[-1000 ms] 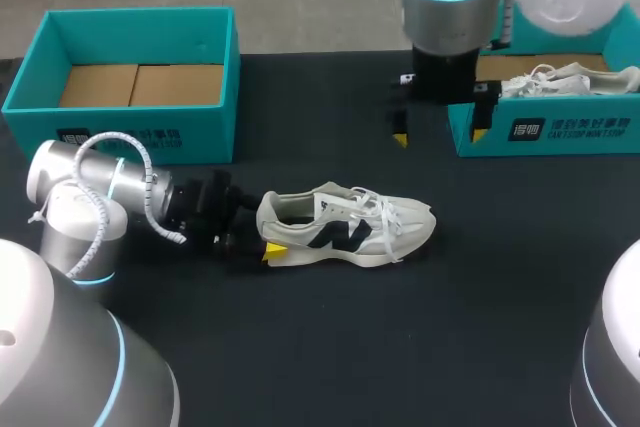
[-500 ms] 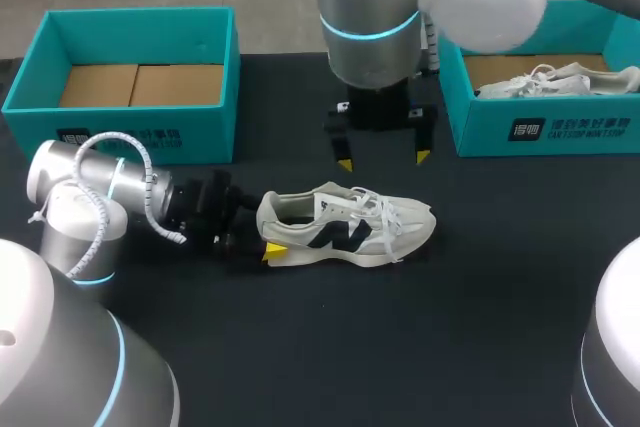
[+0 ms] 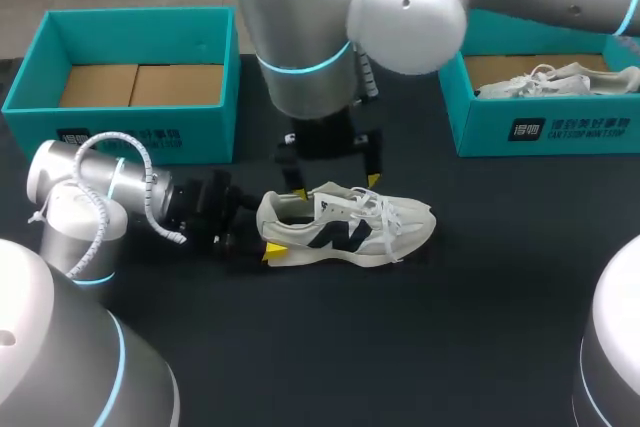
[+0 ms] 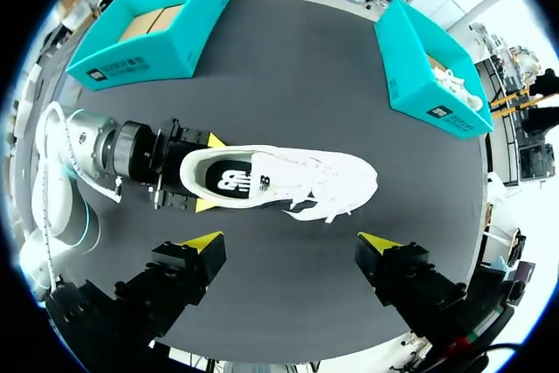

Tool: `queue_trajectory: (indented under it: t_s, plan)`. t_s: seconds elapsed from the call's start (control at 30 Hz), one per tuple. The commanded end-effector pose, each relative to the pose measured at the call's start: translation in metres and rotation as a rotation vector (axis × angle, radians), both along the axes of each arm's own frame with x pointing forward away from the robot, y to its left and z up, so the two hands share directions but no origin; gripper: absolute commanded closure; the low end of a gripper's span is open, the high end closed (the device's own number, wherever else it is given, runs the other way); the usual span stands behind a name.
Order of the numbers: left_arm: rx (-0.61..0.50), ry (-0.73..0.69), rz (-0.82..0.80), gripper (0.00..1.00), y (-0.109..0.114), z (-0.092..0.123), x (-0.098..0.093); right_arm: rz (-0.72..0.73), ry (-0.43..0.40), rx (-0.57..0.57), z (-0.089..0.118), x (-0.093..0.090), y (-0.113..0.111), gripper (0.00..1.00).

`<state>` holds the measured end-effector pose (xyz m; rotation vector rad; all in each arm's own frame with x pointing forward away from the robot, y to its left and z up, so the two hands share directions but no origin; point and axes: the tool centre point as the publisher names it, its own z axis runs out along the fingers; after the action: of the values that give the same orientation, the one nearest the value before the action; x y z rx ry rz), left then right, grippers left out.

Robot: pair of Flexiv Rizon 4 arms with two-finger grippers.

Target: Take the shoe out of the shoebox, open the shoe tongue, remove and reinsert the insole, then place the shoe into the shoebox

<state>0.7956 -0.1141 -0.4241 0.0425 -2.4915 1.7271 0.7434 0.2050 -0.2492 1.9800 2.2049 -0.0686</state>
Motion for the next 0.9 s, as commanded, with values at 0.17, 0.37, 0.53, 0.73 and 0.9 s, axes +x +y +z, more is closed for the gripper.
queue_trajectory:
  t_s: [0.17, 0.37, 0.53, 0.73, 0.9]
  plan:
    - [0.000, 0.000, 0.000, 1.00, 0.001, -0.005, 0.000, 0.004, 0.006, -0.068, -0.023, 0.003, 0.034, 0.00]
    - [0.000, 0.000, 0.000, 1.00, 0.001, -0.005, 0.000, -0.022, 0.000, -0.108, -0.039, 0.017, 0.031, 0.00]
    - [0.000, 0.000, 0.000, 1.00, 0.001, -0.005, 0.000, -0.032, -0.006, -0.145, -0.053, 0.028, 0.024, 0.00]
    - [0.000, 0.000, 0.000, 1.00, 0.001, -0.005, 0.000, -0.058, 0.015, -0.165, -0.069, 0.037, 0.011, 0.00]
    - [0.000, 0.000, 0.000, 1.00, 0.001, -0.005, 0.000, -0.078, 0.027, -0.176, -0.077, 0.039, 0.004, 0.00]
